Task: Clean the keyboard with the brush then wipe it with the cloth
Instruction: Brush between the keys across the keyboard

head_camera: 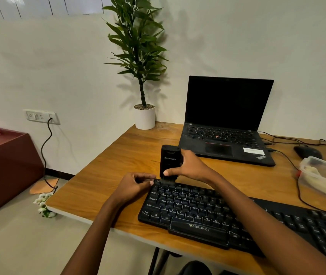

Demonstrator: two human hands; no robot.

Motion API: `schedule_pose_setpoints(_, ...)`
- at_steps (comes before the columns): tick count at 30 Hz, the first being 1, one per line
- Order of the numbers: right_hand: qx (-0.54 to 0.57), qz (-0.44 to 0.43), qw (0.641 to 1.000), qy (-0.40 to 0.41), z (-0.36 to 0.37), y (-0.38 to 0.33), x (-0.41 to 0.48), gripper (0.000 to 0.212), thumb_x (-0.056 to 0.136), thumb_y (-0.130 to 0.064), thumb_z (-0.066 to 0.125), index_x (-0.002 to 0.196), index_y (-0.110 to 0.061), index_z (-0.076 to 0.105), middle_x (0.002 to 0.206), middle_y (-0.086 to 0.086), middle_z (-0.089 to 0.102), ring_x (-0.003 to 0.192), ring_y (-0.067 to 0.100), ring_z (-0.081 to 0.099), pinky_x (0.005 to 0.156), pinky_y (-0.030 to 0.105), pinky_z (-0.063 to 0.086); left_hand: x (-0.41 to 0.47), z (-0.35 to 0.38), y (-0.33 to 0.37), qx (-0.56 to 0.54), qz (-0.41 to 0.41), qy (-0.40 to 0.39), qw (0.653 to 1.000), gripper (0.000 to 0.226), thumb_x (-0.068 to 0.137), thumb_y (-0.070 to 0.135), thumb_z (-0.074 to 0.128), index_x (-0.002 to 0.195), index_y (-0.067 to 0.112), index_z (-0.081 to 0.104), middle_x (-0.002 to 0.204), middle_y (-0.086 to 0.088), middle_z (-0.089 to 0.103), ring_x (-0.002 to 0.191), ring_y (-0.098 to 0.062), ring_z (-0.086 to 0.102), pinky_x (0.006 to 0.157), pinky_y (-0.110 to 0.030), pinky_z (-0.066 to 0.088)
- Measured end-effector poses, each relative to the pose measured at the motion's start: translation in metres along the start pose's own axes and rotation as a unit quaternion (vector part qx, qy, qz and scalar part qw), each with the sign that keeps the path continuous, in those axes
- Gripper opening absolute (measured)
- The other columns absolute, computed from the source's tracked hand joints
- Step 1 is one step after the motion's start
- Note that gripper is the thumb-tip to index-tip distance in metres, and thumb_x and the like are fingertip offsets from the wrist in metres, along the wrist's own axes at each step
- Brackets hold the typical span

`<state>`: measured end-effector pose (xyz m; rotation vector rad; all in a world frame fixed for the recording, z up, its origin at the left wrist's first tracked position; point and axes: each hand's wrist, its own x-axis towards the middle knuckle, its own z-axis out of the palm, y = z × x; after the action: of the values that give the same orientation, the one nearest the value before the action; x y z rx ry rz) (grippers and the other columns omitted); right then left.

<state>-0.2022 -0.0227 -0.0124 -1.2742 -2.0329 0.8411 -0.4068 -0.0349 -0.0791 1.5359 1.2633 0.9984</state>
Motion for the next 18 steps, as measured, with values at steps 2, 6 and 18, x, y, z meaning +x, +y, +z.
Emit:
schedule_pose_setpoints(2, -0.039, -0.009, 0.999, -0.011, -0.001, 0.002, -0.001, 0.059, 0.071, -0.02, 0.079, 0.122, -0.015, 0.051, 0.108, -0.003, 0.06, 0.099, 0.009, 0.052, 0.078, 0.019, 0.041, 0.001, -0.001, 0.0, 0.002, -0.001, -0.003, 1.0, 0.022, 0.086, 0.006, 0.065, 0.107, 0.01, 0.069, 0.104, -0.001, 0.07, 0.096, -0.012, 0.066, 0.079, -0.018, 0.052)
schedule_pose_setpoints(6, 0.0, 0.006, 1.0, 0.016, -0.008, 0.006, -0.006, 0.051, 0.07, -0.018, 0.08, 0.113, -0.018, 0.053, 0.104, -0.003, 0.06, 0.1, 0.014, 0.055, 0.078, 0.02, 0.045, 0.0, -0.001, -0.001, 0.011, -0.002, -0.001, 1.0, 0.021, 0.086, 0.007, 0.065, 0.105, 0.013, 0.07, 0.105, -0.001, 0.07, 0.098, -0.012, 0.065, 0.089, -0.027, 0.051)
schedule_pose_setpoints(18, -0.042, 0.001, 0.998, 0.038, -0.014, 0.016, -0.018, 0.056, 0.07, -0.021, 0.08, 0.118, -0.013, 0.052, 0.114, 0.004, 0.061, 0.107, 0.02, 0.056, 0.087, 0.033, 0.049, -0.002, 0.0, -0.001, 0.039, 0.013, -0.003, 0.999, 0.021, 0.087, 0.01, 0.065, 0.107, 0.014, 0.069, 0.108, 0.003, 0.068, 0.101, -0.008, 0.062, 0.084, -0.018, 0.048)
